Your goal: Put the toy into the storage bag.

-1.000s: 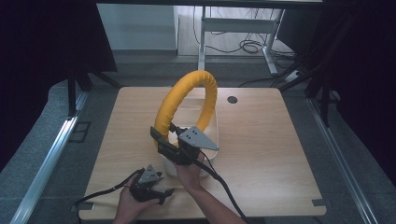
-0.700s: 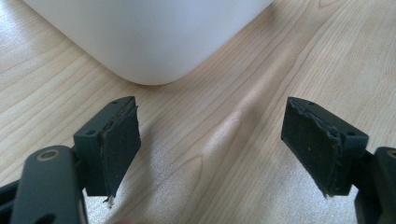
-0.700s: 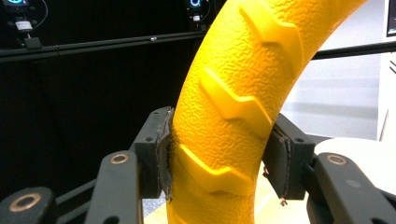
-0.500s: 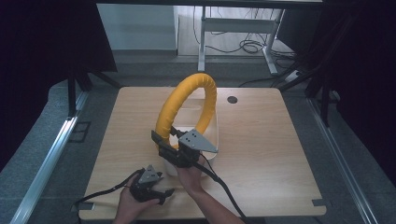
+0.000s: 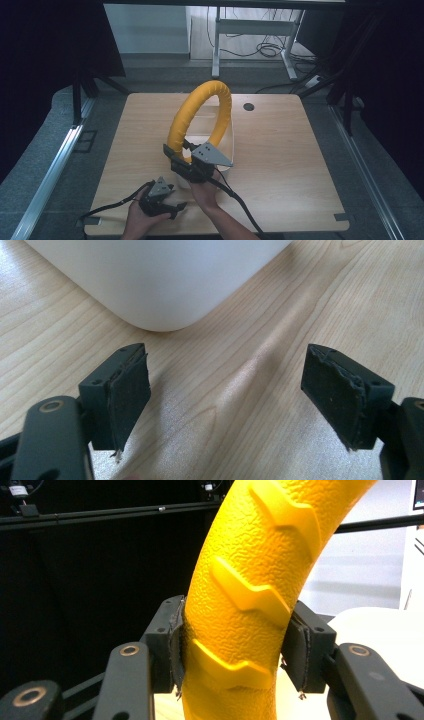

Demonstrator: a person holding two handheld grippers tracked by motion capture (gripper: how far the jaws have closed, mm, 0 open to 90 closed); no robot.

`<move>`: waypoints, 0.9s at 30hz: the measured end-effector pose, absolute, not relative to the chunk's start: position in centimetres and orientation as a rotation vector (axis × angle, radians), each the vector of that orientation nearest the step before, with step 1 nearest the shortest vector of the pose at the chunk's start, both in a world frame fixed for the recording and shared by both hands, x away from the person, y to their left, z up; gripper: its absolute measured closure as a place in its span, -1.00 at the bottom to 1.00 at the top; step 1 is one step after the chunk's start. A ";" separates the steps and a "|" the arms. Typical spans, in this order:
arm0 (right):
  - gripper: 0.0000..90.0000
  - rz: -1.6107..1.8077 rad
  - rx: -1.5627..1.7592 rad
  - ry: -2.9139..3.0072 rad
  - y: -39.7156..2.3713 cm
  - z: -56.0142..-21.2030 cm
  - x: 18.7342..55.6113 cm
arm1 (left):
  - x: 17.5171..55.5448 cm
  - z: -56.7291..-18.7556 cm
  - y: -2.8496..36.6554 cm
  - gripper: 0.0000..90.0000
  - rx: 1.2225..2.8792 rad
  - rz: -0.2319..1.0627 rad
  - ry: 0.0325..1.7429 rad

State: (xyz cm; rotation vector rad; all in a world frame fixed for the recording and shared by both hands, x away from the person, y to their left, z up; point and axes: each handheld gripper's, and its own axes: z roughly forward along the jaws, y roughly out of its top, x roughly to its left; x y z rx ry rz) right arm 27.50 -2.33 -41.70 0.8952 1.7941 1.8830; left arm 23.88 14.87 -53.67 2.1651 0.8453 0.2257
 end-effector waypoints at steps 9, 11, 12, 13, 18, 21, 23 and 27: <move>0.06 1.880 0.977 1.816 -2.7 -42.7 27.9 | 23.9 -53.7 14.8 -0.56 2.168 0.225 0.844; 0.06 1.880 0.983 1.825 -2.7 -42.7 27.9 | 23.9 -53.6 14.9 -0.56 2.167 0.227 0.844; 0.06 1.878 0.983 1.826 -2.7 -42.7 27.9 | 23.9 -53.6 14.9 -0.56 2.167 0.226 0.844; 0.06 1.879 0.983 1.826 -2.7 -42.7 27.9 | 23.9 -53.6 14.9 -0.56 2.167 0.227 0.844; 0.04 1.868 0.979 1.831 -2.6 -42.6 27.9 | 23.9 -53.7 14.9 -0.56 2.168 0.223 0.843; 0.00 1.849 0.964 1.824 -2.6 -42.6 27.8 | 23.9 -53.7 14.8 -0.56 2.165 0.222 0.845; -0.05 1.836 0.955 1.823 -2.6 -42.4 27.7 | 23.9 -53.7 14.8 -0.56 2.164 0.221 0.846; -0.26 1.833 0.977 1.849 -2.8 -42.1 27.8 | 23.9 -53.6 14.9 -0.56 2.158 0.217 0.847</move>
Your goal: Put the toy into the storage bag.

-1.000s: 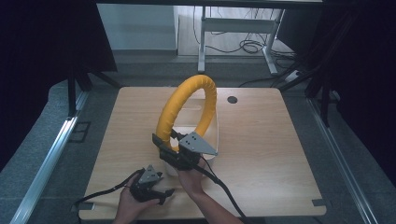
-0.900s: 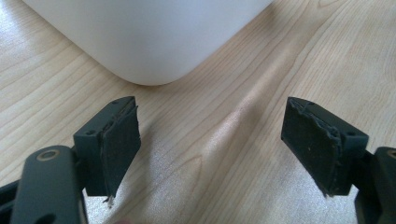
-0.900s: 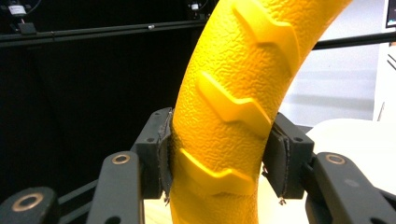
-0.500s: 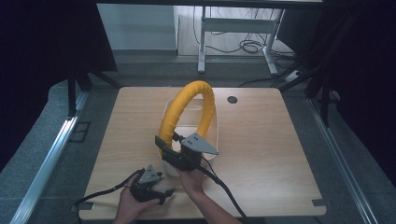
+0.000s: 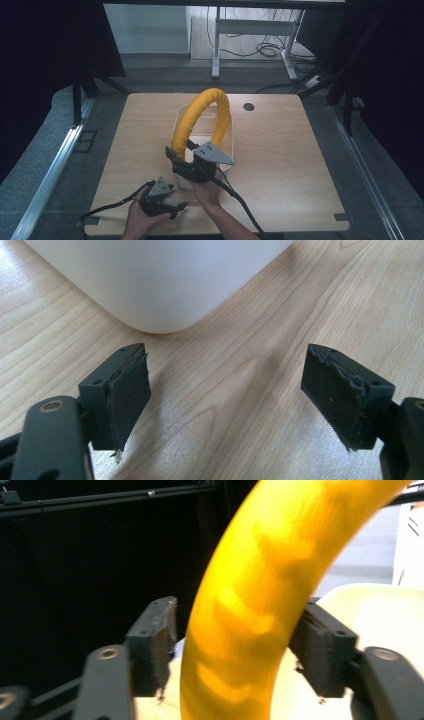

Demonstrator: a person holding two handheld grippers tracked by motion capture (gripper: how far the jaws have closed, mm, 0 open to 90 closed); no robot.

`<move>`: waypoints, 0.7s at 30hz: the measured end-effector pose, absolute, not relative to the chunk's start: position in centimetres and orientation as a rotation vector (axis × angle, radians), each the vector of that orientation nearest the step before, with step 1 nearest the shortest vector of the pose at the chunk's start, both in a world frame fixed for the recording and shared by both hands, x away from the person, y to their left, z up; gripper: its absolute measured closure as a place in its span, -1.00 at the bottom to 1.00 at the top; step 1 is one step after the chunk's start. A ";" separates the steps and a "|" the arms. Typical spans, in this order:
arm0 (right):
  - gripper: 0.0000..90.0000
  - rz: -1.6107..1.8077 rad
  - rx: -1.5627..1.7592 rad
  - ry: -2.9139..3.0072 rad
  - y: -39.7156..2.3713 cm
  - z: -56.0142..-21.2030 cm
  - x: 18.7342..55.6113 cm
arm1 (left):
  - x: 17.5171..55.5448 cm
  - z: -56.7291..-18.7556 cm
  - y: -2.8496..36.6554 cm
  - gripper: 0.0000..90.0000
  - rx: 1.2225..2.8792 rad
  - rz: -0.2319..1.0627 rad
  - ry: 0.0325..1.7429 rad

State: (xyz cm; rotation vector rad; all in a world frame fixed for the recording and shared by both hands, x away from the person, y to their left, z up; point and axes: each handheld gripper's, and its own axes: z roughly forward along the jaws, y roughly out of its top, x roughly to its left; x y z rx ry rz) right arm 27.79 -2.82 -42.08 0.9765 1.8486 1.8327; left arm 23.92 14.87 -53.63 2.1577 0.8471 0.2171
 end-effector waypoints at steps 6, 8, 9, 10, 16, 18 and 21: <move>-0.34 1.842 0.956 1.869 -3.7 -41.8 27.7 | 24.0 -53.5 15.0 -0.56 2.164 0.225 0.847; -0.40 1.847 0.967 1.890 -4.0 -41.7 27.8 | 24.0 -53.6 15.0 -0.56 2.168 0.228 0.849; -0.42 1.851 0.972 1.898 -4.1 -41.6 27.8 | 24.0 -53.6 14.9 -0.56 2.171 0.228 0.850; -0.45 1.854 0.973 1.901 -4.3 -41.6 27.8 | 23.9 -53.6 14.9 -0.56 2.174 0.227 0.851; -0.55 1.851 0.970 1.926 -5.4 -41.4 27.4 | 23.5 -53.6 14.9 -0.57 2.173 0.232 0.850; -0.55 1.851 0.967 1.928 -5.9 -41.3 27.3 | 23.4 -53.5 14.9 -0.57 2.173 0.235 0.847; -0.56 1.856 0.961 1.927 -7.1 -41.3 27.1 | 23.3 -53.4 15.0 -0.57 2.166 0.239 0.849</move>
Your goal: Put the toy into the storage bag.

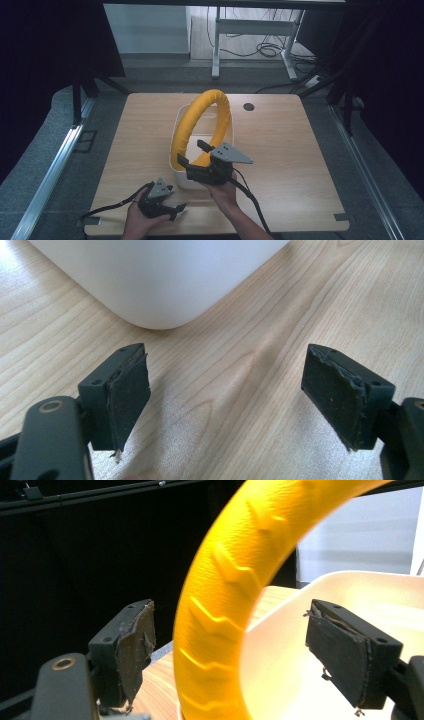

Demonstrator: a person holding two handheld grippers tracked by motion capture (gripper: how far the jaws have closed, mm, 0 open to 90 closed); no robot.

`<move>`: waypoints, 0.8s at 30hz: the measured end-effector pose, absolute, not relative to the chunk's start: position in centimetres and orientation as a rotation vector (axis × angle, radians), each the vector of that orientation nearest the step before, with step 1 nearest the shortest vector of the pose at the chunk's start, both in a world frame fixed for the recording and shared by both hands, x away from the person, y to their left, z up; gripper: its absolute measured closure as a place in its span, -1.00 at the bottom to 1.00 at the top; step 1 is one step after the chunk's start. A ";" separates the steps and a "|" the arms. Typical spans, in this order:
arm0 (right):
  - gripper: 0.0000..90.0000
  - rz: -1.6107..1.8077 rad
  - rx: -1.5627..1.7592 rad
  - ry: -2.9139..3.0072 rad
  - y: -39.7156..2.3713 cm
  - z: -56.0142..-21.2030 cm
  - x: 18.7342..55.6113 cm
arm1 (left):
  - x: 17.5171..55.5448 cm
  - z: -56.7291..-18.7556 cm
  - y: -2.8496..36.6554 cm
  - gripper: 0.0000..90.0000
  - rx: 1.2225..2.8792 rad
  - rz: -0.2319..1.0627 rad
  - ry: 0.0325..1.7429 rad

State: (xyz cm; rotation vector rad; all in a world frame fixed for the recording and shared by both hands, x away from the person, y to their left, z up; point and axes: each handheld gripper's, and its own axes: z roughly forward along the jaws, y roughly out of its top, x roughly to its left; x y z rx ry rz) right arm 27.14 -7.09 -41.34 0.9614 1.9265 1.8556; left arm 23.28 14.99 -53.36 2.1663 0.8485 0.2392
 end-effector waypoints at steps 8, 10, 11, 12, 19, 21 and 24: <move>-0.49 1.811 0.947 1.914 -11.4 -41.8 27.4 | 23.3 -53.3 15.0 -0.57 2.163 0.240 0.848; -0.46 1.805 0.962 1.895 -12.7 -42.2 27.6 | 23.4 -53.3 15.0 -0.57 2.162 0.238 0.850; -0.44 1.799 0.971 1.886 -13.4 -42.4 27.7 | 23.4 -53.3 15.1 -0.57 2.163 0.239 0.850; -0.44 1.791 0.979 1.878 -14.1 -42.5 27.9 | 23.4 -53.3 15.1 -0.57 2.163 0.240 0.850; -0.33 1.709 1.052 1.817 -19.2 -43.8 28.3 | 23.3 -53.1 15.1 -0.57 2.156 0.245 0.852; -0.29 1.681 1.075 1.815 -20.6 -44.3 28.6 | 23.3 -53.2 15.1 -0.57 2.156 0.245 0.853; -0.24 1.623 1.093 1.820 -22.5 -45.3 29.0 | 23.3 -53.2 15.1 -0.57 2.161 0.247 0.850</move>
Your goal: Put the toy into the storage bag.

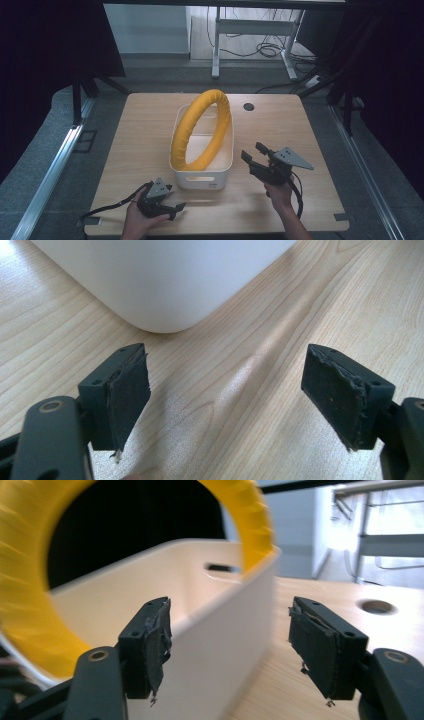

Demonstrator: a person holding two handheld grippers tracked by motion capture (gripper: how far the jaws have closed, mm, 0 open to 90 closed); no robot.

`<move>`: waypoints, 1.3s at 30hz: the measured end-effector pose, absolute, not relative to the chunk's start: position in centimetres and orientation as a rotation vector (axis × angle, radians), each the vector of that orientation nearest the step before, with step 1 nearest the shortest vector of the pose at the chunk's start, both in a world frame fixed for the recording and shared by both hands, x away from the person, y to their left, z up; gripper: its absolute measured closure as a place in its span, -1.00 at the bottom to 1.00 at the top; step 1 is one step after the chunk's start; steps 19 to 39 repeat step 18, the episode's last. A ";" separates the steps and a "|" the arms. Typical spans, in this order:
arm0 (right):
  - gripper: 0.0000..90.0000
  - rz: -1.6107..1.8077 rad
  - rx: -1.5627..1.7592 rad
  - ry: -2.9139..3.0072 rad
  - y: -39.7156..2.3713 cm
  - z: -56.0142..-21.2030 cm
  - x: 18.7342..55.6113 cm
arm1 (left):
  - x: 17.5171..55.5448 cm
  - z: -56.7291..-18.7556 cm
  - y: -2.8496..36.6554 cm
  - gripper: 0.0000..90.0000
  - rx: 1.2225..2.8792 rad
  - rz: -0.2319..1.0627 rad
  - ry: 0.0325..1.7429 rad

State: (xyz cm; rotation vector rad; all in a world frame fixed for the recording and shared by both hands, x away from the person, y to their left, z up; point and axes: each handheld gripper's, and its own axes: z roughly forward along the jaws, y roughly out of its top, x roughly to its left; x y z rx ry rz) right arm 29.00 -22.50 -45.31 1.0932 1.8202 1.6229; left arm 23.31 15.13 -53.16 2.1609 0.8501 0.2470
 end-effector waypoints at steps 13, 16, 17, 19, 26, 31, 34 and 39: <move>-0.17 1.507 1.161 1.875 -25.5 -48.6 30.6 | 23.4 -53.3 15.1 -0.57 2.167 0.242 0.847; -0.17 1.505 1.158 1.867 -25.7 -48.6 30.7 | 23.4 -53.4 15.0 -0.56 2.168 0.238 0.847; -0.17 1.503 1.159 1.870 -25.7 -48.7 30.7 | 23.5 -53.4 15.0 -0.57 2.167 0.236 0.849; -0.19 1.487 1.156 1.894 -25.7 -48.9 30.9 | 23.5 -53.5 14.9 -0.57 2.167 0.236 0.850; -0.19 1.487 1.156 1.894 -25.7 -48.9 30.9 | 23.5 -53.5 14.9 -0.57 2.167 0.236 0.850; -0.19 1.487 1.156 1.894 -25.7 -48.9 30.9 | 23.5 -53.5 14.9 -0.57 2.167 0.236 0.850; -0.19 1.487 1.156 1.894 -25.7 -48.9 30.9 | 23.5 -53.5 14.9 -0.57 2.167 0.236 0.850; -0.19 1.487 1.156 1.894 -25.7 -48.9 30.9 | 23.5 -53.5 14.9 -0.57 2.167 0.236 0.850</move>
